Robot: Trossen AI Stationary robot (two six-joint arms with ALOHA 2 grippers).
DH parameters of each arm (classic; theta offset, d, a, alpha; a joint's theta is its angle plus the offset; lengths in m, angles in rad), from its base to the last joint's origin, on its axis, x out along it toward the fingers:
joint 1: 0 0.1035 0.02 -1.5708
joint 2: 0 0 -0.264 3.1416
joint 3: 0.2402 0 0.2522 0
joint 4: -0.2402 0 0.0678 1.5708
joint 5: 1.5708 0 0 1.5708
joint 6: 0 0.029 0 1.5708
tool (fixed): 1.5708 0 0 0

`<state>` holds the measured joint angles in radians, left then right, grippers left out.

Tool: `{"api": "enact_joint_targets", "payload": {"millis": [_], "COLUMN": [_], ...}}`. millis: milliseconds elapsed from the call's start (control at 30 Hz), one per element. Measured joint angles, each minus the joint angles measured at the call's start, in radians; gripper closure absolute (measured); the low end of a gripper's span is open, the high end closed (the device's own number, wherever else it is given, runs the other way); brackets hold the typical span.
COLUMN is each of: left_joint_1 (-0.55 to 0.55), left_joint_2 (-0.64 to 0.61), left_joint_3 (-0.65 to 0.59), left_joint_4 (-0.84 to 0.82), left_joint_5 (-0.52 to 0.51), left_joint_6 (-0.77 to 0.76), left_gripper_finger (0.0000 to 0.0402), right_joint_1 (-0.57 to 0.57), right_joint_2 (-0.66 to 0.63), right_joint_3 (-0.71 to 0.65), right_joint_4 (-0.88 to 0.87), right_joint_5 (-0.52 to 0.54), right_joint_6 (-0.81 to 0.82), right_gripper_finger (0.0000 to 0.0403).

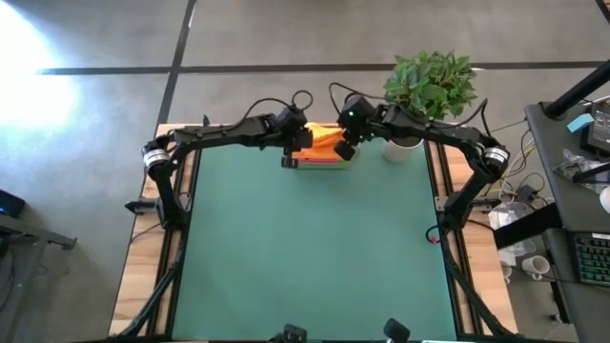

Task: Fold microfiber towels
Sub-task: Put the folded orange towel into the transparent bin

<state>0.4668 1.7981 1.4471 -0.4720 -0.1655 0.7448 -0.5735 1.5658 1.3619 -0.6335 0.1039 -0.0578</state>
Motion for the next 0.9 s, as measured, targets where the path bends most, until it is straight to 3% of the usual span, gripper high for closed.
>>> {"api": "enact_joint_targets", "payload": {"millis": [233,467,700,900], "left_joint_1": [-0.004,-0.01,-0.025,-0.032], "left_joint_2": [0.0,-0.001,-0.001,-0.001], "left_joint_3": [0.0,0.0,0.0,0.016], "left_joint_4": [-0.07,-0.114,-0.12,-0.135], "left_joint_5": [0.034,0.09,0.089,0.085], "left_joint_6": [-0.071,-0.119,-0.12,-0.214], "left_gripper_finger": [0.0398,0.039,0.0339,0.0283], "right_joint_1": [0.007,0.007,0.011,0.011], "right_joint_2": [0.0,0.0,0.0,-0.017], "right_joint_3": [-0.058,-0.079,-0.08,-0.041], "right_joint_4": [-0.013,-0.012,-0.024,-0.06], "right_joint_5": [-0.111,-0.121,-0.173,-0.189], "right_joint_6": [0.071,0.114,0.123,0.128], "right_gripper_finger": [0.0392,0.0384,0.0336,0.0289]}}
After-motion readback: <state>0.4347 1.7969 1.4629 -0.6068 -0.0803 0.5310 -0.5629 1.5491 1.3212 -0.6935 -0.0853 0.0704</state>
